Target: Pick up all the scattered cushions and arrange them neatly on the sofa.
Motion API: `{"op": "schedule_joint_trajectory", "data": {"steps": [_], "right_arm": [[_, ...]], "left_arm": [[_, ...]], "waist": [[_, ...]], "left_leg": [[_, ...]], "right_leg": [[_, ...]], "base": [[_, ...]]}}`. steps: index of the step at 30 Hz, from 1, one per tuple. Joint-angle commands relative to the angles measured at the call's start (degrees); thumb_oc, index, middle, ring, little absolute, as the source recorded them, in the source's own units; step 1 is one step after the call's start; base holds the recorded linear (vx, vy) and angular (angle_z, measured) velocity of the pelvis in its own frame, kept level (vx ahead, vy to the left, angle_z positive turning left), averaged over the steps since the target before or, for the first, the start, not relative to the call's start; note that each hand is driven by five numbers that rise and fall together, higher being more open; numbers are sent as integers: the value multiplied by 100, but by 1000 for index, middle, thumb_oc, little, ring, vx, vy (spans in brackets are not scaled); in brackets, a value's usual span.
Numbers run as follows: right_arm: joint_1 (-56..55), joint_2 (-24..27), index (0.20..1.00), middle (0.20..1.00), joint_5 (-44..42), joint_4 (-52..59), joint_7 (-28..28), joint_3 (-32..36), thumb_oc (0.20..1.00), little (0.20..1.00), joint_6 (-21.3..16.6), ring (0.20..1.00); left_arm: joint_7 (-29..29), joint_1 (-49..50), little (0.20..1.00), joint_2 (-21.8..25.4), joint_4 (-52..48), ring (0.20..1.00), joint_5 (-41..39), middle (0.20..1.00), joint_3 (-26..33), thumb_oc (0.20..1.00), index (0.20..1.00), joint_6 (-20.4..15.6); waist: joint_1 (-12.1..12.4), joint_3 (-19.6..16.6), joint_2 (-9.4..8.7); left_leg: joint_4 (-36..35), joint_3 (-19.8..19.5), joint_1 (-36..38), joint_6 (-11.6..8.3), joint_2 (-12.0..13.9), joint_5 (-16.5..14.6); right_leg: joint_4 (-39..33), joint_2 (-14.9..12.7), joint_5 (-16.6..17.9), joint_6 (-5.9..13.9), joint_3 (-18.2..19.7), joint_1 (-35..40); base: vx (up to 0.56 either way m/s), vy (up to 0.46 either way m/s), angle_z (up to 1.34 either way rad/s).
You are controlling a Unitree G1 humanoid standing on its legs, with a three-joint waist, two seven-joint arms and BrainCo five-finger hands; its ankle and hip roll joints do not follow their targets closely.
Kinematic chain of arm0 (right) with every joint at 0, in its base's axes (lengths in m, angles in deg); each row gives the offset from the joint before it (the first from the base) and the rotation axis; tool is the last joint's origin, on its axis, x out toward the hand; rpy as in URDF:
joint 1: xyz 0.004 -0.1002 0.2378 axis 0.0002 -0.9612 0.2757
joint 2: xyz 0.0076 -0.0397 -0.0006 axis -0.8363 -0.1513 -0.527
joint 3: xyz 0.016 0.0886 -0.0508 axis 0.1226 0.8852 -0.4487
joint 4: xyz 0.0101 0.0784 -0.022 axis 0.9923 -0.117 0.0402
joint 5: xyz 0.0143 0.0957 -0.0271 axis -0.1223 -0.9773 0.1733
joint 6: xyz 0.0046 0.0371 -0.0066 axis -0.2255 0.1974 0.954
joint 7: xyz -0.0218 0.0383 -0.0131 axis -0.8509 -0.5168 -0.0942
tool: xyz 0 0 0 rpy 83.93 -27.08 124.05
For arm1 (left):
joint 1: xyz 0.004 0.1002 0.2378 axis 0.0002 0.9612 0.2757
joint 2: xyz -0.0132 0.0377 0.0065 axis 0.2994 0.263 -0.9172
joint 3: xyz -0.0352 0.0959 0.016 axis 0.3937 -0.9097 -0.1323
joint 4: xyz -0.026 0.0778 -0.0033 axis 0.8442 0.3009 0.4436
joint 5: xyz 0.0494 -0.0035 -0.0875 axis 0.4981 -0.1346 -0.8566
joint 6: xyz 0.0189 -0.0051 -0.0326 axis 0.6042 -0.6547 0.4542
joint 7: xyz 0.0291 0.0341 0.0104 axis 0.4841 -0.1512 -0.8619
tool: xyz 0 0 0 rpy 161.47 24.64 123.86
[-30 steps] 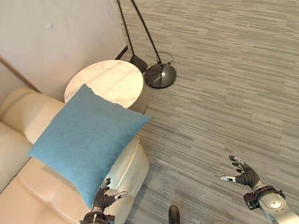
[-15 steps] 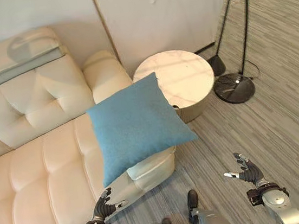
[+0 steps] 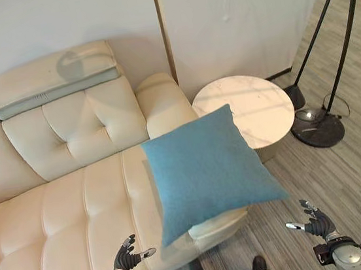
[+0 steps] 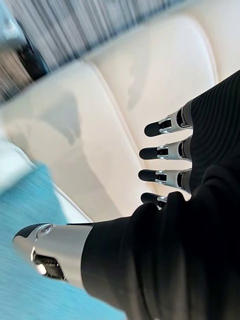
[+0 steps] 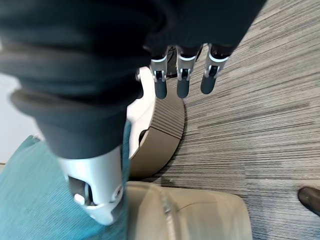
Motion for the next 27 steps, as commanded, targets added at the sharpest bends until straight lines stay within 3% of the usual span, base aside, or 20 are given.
{"op": "schedule_joint_trajectory", "data": {"steps": [1,3,5,13,21,25,27], "right_arm": [[382,52,1000,1000,174,230,5,-49,1000,1000,-212,1000],[463,128,1000,1000,190,199,111,-11,1000,1000,-228,1000],[461,193,1000,1000,170,176,184,71,1000,1000,-230,1000],[379,731,1000,1000,529,879,323,601,1000,1000,-227,1000],[582,1063,1000,1000,736,1173,651,998,1000,1000,-72,1000],[889,1168,1000,1000,549,1104,679,819,1000,1000,-36,1000],[1366,1254,1000,1000,219,721,617,342,1000,1000,-16,1000]], "left_arm": [[11,-130,1000,341,-153,1000,17,1000,171,1000,1000,-164],[75,-175,1000,312,-163,1000,-122,1000,235,1000,1000,-228],[147,-238,1000,369,-101,1000,-35,1000,232,1000,1000,-241],[117,-145,1000,320,-310,1000,-198,1000,394,1000,1000,-257],[253,-343,1000,96,-332,1000,-611,1000,408,1000,1000,-190],[311,-573,1000,4,-344,1000,-741,1000,178,1000,1000,-183],[356,-860,1000,-38,-328,1000,-914,1000,-110,1000,1000,-203]], "waist": [[-38,111,-100],[-165,143,-113],[-253,159,-207],[-116,-180,-285],[-182,-196,-303],[-188,-130,-348],[-126,-10,-394]], "left_leg": [[466,-511,-391,-275,100,-216],[374,-671,-259,-292,-59,-250],[471,-873,-261,-318,-202,-340],[131,-938,6,-457,-83,-305],[-214,-920,170,-554,12,-219],[-271,-912,-12,-582,56,-156],[-275,-930,-244,-603,87,-90]], "right_leg": [[323,555,-237,-125,477,25],[-609,893,-29,-87,790,-320],[-1279,897,55,49,986,-123],[-1878,855,266,-39,718,438],[-2317,917,338,-27,558,683],[-2416,939,404,-17,533,548],[-2362,944,441,-19,501,313]], "base": [[152,67,2],[189,-24,10],[135,-83,39],[146,-116,33],[46,-59,5],[-74,-56,2],[-130,-65,0]]}}
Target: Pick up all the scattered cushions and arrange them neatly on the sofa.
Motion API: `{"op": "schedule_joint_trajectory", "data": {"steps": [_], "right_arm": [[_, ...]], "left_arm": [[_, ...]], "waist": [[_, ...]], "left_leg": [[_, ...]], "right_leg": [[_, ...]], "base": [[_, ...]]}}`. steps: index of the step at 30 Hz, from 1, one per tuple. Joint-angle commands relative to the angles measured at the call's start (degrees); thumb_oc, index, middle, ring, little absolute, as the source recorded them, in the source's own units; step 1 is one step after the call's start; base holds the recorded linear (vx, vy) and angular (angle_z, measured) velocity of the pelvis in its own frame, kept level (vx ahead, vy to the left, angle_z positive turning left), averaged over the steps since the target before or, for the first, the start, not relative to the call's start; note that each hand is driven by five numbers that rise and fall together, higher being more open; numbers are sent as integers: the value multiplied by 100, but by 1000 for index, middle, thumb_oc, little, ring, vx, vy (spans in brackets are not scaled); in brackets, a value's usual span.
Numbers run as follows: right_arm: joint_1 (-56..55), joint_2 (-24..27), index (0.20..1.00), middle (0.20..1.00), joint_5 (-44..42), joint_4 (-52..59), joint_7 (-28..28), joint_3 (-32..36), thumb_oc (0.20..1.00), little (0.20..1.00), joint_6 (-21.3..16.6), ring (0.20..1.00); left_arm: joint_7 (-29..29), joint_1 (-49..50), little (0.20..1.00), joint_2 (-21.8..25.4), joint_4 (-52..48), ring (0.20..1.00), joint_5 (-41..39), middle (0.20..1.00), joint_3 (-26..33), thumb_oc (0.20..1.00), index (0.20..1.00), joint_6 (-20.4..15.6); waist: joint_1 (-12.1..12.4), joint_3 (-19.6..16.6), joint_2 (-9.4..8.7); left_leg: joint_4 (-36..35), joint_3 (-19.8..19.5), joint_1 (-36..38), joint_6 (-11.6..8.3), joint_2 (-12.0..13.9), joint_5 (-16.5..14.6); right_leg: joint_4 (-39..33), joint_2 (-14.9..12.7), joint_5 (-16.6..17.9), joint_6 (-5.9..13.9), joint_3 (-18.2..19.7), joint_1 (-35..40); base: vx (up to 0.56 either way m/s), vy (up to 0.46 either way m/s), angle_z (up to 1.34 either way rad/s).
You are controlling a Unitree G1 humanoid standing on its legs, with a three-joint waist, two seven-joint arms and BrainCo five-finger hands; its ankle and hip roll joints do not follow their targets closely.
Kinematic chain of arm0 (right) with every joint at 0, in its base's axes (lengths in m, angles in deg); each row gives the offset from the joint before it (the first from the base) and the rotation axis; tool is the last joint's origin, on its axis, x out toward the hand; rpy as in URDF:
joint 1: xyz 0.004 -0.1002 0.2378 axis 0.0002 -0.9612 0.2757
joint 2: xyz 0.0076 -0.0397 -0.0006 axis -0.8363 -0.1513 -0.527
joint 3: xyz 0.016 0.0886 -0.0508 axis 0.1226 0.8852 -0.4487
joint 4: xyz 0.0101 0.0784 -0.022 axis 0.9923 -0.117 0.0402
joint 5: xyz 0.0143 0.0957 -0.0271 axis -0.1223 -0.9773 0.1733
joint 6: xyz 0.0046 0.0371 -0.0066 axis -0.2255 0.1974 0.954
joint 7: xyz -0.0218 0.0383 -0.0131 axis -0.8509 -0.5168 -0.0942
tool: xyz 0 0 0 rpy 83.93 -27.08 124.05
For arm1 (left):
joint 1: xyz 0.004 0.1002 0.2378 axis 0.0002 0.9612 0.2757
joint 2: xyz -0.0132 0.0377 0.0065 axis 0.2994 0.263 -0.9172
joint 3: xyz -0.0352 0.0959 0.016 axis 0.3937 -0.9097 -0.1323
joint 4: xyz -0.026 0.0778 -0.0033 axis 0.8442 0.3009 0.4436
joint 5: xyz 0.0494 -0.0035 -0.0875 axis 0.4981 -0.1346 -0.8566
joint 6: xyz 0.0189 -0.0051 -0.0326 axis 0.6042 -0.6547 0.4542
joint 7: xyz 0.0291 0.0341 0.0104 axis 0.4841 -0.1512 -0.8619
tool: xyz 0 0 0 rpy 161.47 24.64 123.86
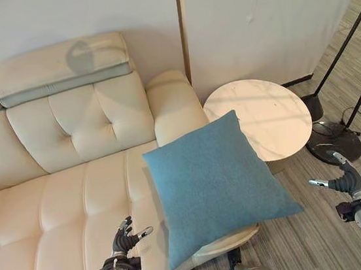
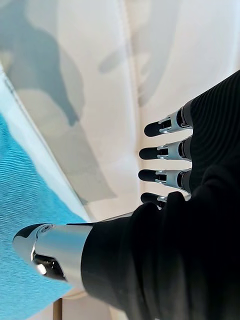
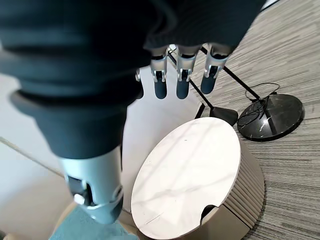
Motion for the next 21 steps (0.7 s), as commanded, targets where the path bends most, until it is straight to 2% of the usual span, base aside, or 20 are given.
{"op": "schedule_joint_trajectory", "data": {"steps": [1,2,4,6,11,12,13,14,17,18,19,20,21], "right_arm": [[617,278,1000,1000,-402,-239,90,-385,1000,1000,-85,1000],[620,278,1000,1000,-403,-241,91,-387,1000,1000,-86,1000],[1805,214,1000,1000,-1123,-995,120,-1266,1000,1000,-93,1000],[2146,160,1000,1000,-1289,-1228,132,-1487,1000,1000,-91,1000],[3985,-264,1000,1000,-1961,-2471,256,-2611,1000,1000,-25,1000],[4301,-392,1000,1000,-2027,-2561,279,-2789,1000,1000,18,1000],[4601,-792,1000,1000,-2325,-2481,361,-2921,1000,1000,-51,1000],[4604,-793,1000,1000,-2326,-2482,361,-2921,1000,1000,-51,1000],[4655,-1266,1000,1000,-2619,-2160,347,-3045,1000,1000,-252,1000],[4647,-1374,570,570,-2583,-2085,289,-3128,570,570,-278,570],[4589,-1454,200,200,-2554,-2008,244,-3197,200,200,-311,200],[4380,-1630,200,200,-2609,-1850,139,-3225,200,200,-422,200],[4378,-1630,200,200,-2608,-1849,140,-3224,200,200,-422,200]], "left_arm": [[108,-459,1000,150,-15,1000,-302,1000,-249,1000,1000,-198],[107,-459,1000,150,-14,1000,-302,1000,-248,1000,1000,-198],[261,-1260,1000,-1,95,1000,-898,1000,-763,1000,1000,-298],[305,-1507,1000,-52,167,1000,-1034,1000,-879,1000,1000,-328],[515,-3172,1000,-264,865,1000,-1620,1000,-1528,1000,1000,-368],[572,-3521,1000,-326,969,1000,-1794,1000,-1601,1000,1000,-391],[678,-4097,1000,-441,960,1000,-2009,1000,-1667,1000,1000,-451],[678,-4100,1000,-441,962,1000,-2010,1000,-1666,1000,1000,-452],[728,-4439,1000,-572,746,1000,-2280,1000,-1713,1000,1000,-535],[705,-4473,1000,-596,663,1000,-2368,1000,-1709,1000,1000,-551],[680,-4453,1000,-628,571,1000,-2409,1000,-1713,1000,1000,-576],[689,-4386,200,-699,394,200,-2515,200,-1691,200,200,-654],[689,-4384,200,-699,392,200,-2515,200,-1692,200,200,-654]], "waist": [[26,-22,-132],[24,-24,-132],[115,394,-187],[118,434,-194],[155,734,-190],[136,838,-182],[109,1045,-163],[108,1047,-163],[72,1193,-143],[60,1221,-146],[58,1219,-143],[58,1198,-141],[58,1197,-142]], "left_leg": [[-47,-139,-348,-193,36,-24],[-46,-140,-351,-193,36,-24],[150,-234,-1064,-226,31,130],[232,-262,-1286,-234,21,162],[322,-284,-1972,-330,21,403],[302,-277,-2065,-364,36,472],[259,-259,-2214,-415,59,561],[259,-259,-2215,-415,59,562],[175,-239,-2337,-463,87,649],[143,-224,-2344,-476,97,670],[105,-231,-2345,-490,102,695],[44,-214,-2279,-511,106,698],[44,-214,-2278,-511,106,697]], "right_leg": [[150,-157,-606,452,-56,128],[152,-157,-606,452,-56,125],[448,-163,-517,396,-44,-611],[533,-172,-496,376,-44,-819],[715,-179,-414,337,-123,-1473],[721,-169,-393,340,-143,-1571],[741,-156,-353,354,-193,-1758],[742,-157,-354,354,-193,-1758],[688,-149,-307,370,-259,-1909],[666,-153,-295,384,-273,-1920],[634,-152,-286,389,-289,-1925],[581,-149,-270,405,-308,-1869],[580,-149,-270,405,-308,-1868]], "base": [[-68,-27,2],[-158,-53,4],[-338,-93,11],[-176,-44,17],[-131,-49,13],[-144,-22,5],[-111,-10,5],[-84,-9,3],[-9,-8,-4],[2,-7,-8],[32,10,-7],[38,9,-2],[46,12,0]]}}
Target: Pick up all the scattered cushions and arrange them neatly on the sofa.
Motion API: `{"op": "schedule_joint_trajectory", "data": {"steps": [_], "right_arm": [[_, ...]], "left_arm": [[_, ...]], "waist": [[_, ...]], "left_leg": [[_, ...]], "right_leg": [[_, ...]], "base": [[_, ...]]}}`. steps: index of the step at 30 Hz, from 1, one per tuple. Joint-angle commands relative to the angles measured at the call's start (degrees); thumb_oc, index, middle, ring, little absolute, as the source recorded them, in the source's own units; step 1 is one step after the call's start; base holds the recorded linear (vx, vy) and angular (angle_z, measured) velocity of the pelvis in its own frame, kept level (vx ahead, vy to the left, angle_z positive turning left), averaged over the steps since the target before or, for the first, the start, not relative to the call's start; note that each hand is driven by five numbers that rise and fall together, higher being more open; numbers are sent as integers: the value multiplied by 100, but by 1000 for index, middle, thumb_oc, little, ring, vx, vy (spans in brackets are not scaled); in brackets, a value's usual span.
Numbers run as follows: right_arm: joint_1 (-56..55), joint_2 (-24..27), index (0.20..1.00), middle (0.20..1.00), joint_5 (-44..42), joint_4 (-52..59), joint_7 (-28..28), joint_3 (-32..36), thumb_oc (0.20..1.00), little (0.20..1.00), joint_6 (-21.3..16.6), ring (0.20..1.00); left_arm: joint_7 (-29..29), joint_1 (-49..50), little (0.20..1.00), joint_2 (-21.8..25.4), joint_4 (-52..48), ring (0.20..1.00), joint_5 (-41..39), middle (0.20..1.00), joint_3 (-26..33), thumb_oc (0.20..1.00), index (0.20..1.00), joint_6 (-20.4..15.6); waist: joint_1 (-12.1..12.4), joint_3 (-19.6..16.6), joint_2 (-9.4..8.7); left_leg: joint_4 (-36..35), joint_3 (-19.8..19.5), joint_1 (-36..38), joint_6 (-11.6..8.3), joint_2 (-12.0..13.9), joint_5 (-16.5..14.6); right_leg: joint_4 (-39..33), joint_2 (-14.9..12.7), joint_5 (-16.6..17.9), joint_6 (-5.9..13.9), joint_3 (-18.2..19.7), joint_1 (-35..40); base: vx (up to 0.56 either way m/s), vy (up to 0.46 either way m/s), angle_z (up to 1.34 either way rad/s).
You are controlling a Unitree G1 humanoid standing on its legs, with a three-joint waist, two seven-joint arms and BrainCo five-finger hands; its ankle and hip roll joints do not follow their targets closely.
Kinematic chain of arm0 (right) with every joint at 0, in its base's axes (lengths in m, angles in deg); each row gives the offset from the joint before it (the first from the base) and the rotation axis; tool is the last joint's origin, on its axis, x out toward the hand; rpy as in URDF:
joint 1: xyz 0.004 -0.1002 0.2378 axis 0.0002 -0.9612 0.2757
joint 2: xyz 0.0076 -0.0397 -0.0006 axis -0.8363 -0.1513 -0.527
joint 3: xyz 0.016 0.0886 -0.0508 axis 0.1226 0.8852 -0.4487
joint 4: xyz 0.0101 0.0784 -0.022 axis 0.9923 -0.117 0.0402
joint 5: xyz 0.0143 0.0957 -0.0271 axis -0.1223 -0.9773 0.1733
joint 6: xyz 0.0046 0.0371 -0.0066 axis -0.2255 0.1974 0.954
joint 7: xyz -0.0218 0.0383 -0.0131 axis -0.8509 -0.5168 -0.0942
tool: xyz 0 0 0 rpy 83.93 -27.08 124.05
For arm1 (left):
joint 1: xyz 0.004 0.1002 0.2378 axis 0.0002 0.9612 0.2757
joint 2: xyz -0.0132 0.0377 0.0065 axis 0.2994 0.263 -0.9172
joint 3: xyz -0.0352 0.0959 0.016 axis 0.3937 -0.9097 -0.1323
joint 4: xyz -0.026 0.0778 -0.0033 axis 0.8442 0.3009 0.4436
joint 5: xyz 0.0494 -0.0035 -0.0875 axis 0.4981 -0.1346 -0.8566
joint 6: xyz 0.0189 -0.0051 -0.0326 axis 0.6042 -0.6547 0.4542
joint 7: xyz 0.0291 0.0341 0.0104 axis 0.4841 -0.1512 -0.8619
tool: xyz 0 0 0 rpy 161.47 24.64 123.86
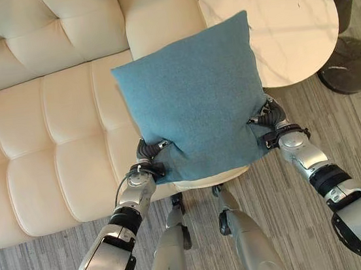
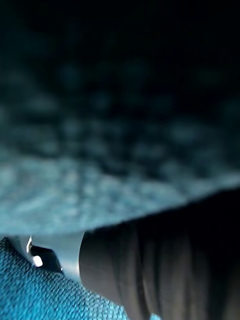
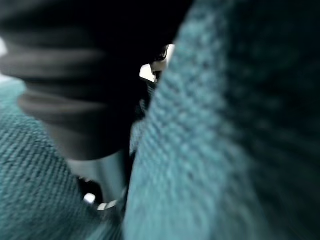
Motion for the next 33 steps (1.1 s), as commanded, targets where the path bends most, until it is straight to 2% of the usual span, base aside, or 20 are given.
{"op": "schedule_joint_trajectory", "data": {"steps": [1,3,8,12,15,16,20,21,24,26,27,28,29,31,33], "right_arm": [[-9,-932,200,200,-157,499,-282,-531,200,200,-400,200],[-426,-1045,200,200,-100,895,-254,-416,200,200,-597,200],[-831,-991,200,200,87,1531,-272,-198,200,200,-697,200],[-1358,-937,200,200,29,2315,-485,59,200,200,-847,200],[-2031,-945,200,200,-285,3093,-918,287,200,200,-992,200],[-2046,-944,200,200,-285,3104,-919,286,200,200,-987,200],[-2855,-855,200,200,-497,3928,-1391,494,200,200,-1078,200],[-3321,-775,200,200,-496,4377,-1595,694,200,200,-1095,200],[-3669,-718,200,200,-457,4742,-1724,881,200,200,-1102,200],[-3720,-679,200,200,-305,4867,-1717,953,200,200,-1122,200],[-3702,-687,200,200,-245,4869,-1692,962,200,200,-1130,200],[-3555,-729,200,200,-103,4774,-1570,947,200,200,-1146,200],[-3546,-731,200,200,-102,4769,-1568,949,200,200,-1148,200],[-3473,-783,200,200,-52,4698,-1487,934,200,200,-1194,200],[-3448,-803,200,200,17,4731,-1445,953,200,200,-1225,200]], "left_arm": [[-72,-547,200,-601,-396,200,-246,200,-188,200,200,-375],[-6,-301,200,-603,-775,200,-172,200,-119,200,200,-472],[6,79,200,-605,-1399,200,-8,200,-63,200,200,-543],[-130,623,200,-546,-2213,200,273,200,-90,200,200,-537],[-327,1378,200,-385,-3140,200,554,200,54,200,200,-515],[-325,1394,200,-384,-3153,200,556,200,51,200,200,-508],[-562,2358,200,-141,-4022,200,670,200,459,200,200,-534],[-712,3016,200,-27,-4470,200,595,200,849,200,200,-573],[-807,3499,200,109,-4855,200,648,200,1166,200,200,-598],[-851,3619,200,188,-4987,200,737,200,1238,200,200,-607],[-863,3602,200,219,-5008,200,744,200,1242,200,200,-609],[-857,3430,200,277,-4955,200,726,200,1206,200,200,-627],[-858,3419,200,279,-4948,200,725,200,1206,200,200,-630],[-872,3247,200,380,-4904,200,720,200,1117,200,200,-666],[-923,3196,200,405,-4937,200,627,200,1063,200,200,-672]], "waist": [[73,-264,83],[41,-341,74],[25,-515,68],[17,-720,89],[23,-1003,133],[23,-1001,133],[50,-1339,198],[84,-1557,227],[125,-1658,238],[132,-1596,223],[131,-1549,217],[129,-1354,218],[137,-1356,213],[196,-1198,254],[283,-1203,317]], "left_leg": [[-231,-52,-50,-342,134,175],[-279,-29,179,-345,143,109],[-304,13,460,-334,163,10],[-304,67,767,-310,153,-124],[-304,110,1182,-269,135,-313],[-304,109,1196,-269,135,-317],[-304,144,1630,-207,69,-511],[-304,165,1858,-155,32,-613],[-304,206,1997,-94,-16,-686],[-304,264,2001,-32,-55,-706],[-304,289,1962,6,-75,-684],[-242,352,1813,49,-47,-575],[-239,359,1801,50,-49,-575],[-111,351,1524,55,43,-416],[-115,276,1334,63,94,-226]], "right_leg": [[486,-47,-685,327,-100,217],[393,-48,-704,346,-101,453],[294,-88,-717,384,-127,761],[245,-143,-783,423,-188,1131],[230,-215,-896,459,-261,1556],[226,-215,-897,459,-262,1573],[192,-278,-997,493,-274,1997],[168,-327,-1018,532,-240,2191],[155,-379,-968,599,-169,2258],[190,-412,-855,679,-98,2148],[240,-423,-786,729,-55,2050],[551,-435,-685,846,-6,1726],[577,-437,-696,846,3,1700],[1218,-433,-1078,727,-31,1717],[1969,-317,-1465,533,45,1853]], "base": [[44,16,4],[54,29,2],[33,16,-1],[77,26,2],[106,52,3],[128,56,4],[124,109,4],[127,159,3],[21,173,-6],[-148,175,-10],[-412,126,-7],[-339,73,-19],[-432,36,-30],[-329,9,-16],[-303,-23,19]]}}
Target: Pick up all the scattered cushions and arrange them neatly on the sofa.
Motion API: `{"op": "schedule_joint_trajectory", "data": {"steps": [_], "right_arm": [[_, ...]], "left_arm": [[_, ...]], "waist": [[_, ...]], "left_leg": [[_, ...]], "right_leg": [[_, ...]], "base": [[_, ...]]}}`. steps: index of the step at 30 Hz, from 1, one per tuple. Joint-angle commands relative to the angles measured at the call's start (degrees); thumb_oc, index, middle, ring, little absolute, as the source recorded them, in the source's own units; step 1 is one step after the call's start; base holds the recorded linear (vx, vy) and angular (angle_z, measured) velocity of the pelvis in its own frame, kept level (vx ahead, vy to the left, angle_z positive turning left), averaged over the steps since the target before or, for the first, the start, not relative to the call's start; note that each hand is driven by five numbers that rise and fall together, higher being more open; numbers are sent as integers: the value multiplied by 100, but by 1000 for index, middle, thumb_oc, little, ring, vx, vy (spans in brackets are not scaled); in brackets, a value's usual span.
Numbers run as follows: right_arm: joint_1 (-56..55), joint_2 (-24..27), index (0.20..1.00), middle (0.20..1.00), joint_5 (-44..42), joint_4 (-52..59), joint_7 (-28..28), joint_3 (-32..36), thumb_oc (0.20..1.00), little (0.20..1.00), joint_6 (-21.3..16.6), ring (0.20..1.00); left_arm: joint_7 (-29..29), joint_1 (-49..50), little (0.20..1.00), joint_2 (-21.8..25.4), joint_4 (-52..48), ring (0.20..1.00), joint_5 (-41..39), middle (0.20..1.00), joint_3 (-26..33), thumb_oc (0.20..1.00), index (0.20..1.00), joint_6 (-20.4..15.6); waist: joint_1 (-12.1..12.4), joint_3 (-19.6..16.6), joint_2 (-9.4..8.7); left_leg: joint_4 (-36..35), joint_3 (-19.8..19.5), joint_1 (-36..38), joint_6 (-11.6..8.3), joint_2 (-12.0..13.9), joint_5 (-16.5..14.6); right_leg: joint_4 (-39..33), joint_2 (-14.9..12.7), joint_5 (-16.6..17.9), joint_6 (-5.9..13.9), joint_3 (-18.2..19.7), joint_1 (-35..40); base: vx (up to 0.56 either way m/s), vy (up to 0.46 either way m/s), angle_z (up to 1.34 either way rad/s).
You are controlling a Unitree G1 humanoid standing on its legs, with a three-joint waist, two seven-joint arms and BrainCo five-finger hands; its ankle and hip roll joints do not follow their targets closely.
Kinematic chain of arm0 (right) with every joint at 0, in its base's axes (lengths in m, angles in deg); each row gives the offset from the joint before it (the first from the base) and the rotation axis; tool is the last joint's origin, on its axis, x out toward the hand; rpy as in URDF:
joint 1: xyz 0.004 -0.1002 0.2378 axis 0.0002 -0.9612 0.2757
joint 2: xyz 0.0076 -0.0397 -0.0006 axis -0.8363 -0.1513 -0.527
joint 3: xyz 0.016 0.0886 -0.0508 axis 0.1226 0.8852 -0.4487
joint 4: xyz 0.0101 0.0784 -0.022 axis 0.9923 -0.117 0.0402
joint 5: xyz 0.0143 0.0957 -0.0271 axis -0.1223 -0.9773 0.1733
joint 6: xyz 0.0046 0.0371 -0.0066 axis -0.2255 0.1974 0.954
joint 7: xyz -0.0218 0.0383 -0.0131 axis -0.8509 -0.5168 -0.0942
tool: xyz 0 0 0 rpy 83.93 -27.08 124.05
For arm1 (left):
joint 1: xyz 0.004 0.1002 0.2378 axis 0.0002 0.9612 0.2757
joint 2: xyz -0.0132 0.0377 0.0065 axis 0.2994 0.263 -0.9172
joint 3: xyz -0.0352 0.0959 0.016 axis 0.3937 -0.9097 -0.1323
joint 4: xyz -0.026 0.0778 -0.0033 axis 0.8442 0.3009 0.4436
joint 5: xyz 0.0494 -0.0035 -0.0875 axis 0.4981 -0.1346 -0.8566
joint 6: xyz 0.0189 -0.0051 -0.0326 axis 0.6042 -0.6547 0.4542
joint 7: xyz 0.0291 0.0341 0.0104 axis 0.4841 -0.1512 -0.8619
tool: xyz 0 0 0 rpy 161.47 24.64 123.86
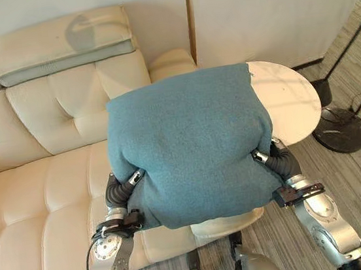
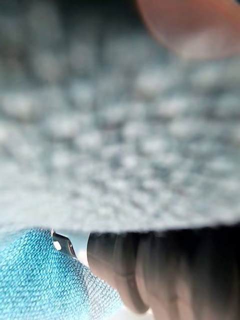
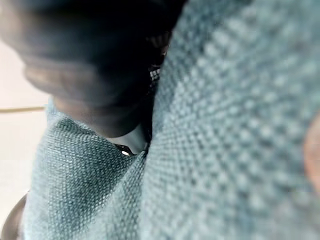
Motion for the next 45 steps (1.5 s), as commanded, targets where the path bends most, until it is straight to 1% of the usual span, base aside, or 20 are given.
{"op": "schedule_joint_trajectory", "data": {"steps": [1,3,5,7,10,14,16,17,18,19,22,23,27,35,36,41,42,43,44,45], "right_arm": [[357,-259,200,200,219,768,-132,-327,200,200,-617,200],[357,-258,200,200,219,768,-132,-326,200,200,-617,200],[456,-245,200,200,413,725,-57,-331,200,200,-578,200],[528,-174,200,200,409,707,40,-286,200,200,-626,200],[626,-42,200,200,458,602,124,-229,200,200,-610,200],[516,63,200,200,403,466,109,-225,200,200,-546,200],[336,95,200,200,364,486,25,-202,200,200,-563,200],[252,129,200,200,350,504,-17,-156,200,200,-596,200],[250,130,200,200,349,506,-18,-154,200,200,-596,200],[123,129,200,200,302,500,-57,-81,200,200,-597,200],[-70,107,200,200,286,544,-61,124,200,200,-618,200],[-103,91,200,200,300,554,-39,168,200,200,-597,200],[-98,16,200,200,256,504,-20,165,200,200,-522,200],[115,-236,200,200,138,450,-185,-70,200,200,-429,200],[112,-239,200,200,138,445,-185,-73,200,200,-428,200],[119,-338,200,200,93,466,-257,-91,200,200,-424,200],[77,-355,200,200,26,463,-241,-47,200,200,-435,200],[77,-354,200,200,26,463,-242,-46,200,200,-434,200],[9,-321,200,200,-40,430,-289,14,200,200,-422,200],[9,-319,200,200,-41,430,-289,13,200,200,-423,200]], "left_arm": [[-456,-458,200,167,-518,200,83,200,-400,200,200,-544],[-456,-458,200,166,-520,200,83,200,-400,200,200,-543],[-454,-418,200,194,-505,200,92,200,-372,200,200,-551],[-437,-411,200,194,-501,200,130,200,-348,200,200,-537],[-448,-406,200,119,-505,200,137,200,-363,200,200,-539],[-578,-490,200,40,-462,200,147,200,-481,200,200,-528],[-656,-512,200,9,-492,200,169,200,-542,200,200,-536],[-670,-575,200,-20,-488,200,156,200,-608,200,200,-546],[-670,-576,200,-21,-487,200,156,200,-610,200,200,-547],[-696,-672,200,-69,-442,200,124,200,-749,200,200,-546],[-770,-851,200,-83,-322,200,83,200,-929,200,200,-505],[-773,-870,200,-60,-291,200,96,200,-978,200,200,-493],[-780,-880,200,-5,-213,200,245,200,-1009,200,200,-461],[-796,-595,200,162,-280,200,273,200,-674,200,200,-434],[-796,-589,200,164,-279,200,271,200,-675,200,200,-432],[-764,-593,200,215,-299,200,282,200,-569,200,200,-421],[-752,-651,200,250,-224,200,334,200,-622,200,200,-403],[-752,-651,200,248,-223,200,334,200,-622,200,200,-403],[-811,-624,200,209,-186,200,364,200,-662,200,200,-409],[-811,-623,200,207,-186,200,365,200,-662,200,200,-409]], "waist": [[265,-200,-10],[273,-216,2],[528,-357,-78],[626,-340,-17],[600,-166,145],[309,-43,59],[166,-47,-82],[59,-42,-142],[56,-30,-133],[-89,-84,-141],[-323,-264,-12],[-356,-294,20],[-401,-311,-8],[-129,-284,-252],[-126,-309,-231],[-50,-168,-143],[-157,-89,-90],[-156,-88,-92],[-272,-48,-17],[-273,-44,-16]], "left_leg": [[-263,-133,-183,-408,60,116],[-267,-131,-203,-411,77,126],[-159,-226,-549,-529,6,331],[-174,-287,-845,-778,12,649],[-142,-343,-1277,-1020,74,852],[665,-111,-1220,-712,8,216],[1115,-125,-955,-569,-15,-372],[1367,1,-802,-541,111,-625],[1405,-8,-805,-542,120,-652],[1446,273,-466,-542,414,-799],[680,1005,213,-788,867,-717],[518,1042,284,-819,885,-672],[429,900,261,-849,810,-655],[623,834,63,-488,357,-865],[615,761,119,-532,366,-990],[714,558,60,-280,51,-1172],[694,463,86,-194,-44,-1063],[696,465,87,-194,-47,-1067],[604,308,288,-187,-154,-1102],[603,307,294,-188,-153,-1104]], "right_leg": [[1682,37,-1097,-164,184,1005],[1664,54,-1073,-169,186,989],[1293,178,-1366,-308,245,1608],[626,469,-1739,-538,262,1850],[282,686,-1727,-725,258,1666],[-22,393,-1228,-574,-168,1340],[-108,155,-1018,-497,-292,1272],[-142,45,-952,-493,-399,1227],[-143,52,-956,-493,-406,1244],[-210,-71,-931,-485,-647,1227],[-271,-201,-971,-350,-1106,1304],[-330,-223,-942,-326,-1187,1324],[-411,-347,-821,-247,-1308,1420],[-285,-766,-539,-28,-1165,1323],[-280,-741,-624,20,-1118,1371],[990,-1168,-621,24,-981,947],[1512,-877,-583,-129,-713,581],[1533,-883,-596,-128,-708,572],[1586,-412,-835,-207,-360,258],[1589,-412,-840,-208,-361,263]], "base": [[-194,-56,27],[-148,-93,42],[-242,-164,29],[-306,-150,22],[-451,-109,65],[-385,6,66],[-238,31,68],[-154,24,40],[-151,86,67],[-77,108,90],[13,152,100],[70,170,82],[42,186,77],[32,200,12],[19,212,4],[71,273,9],[18,143,31],[168,266,76],[151,125,74],[222,158,62]]}}
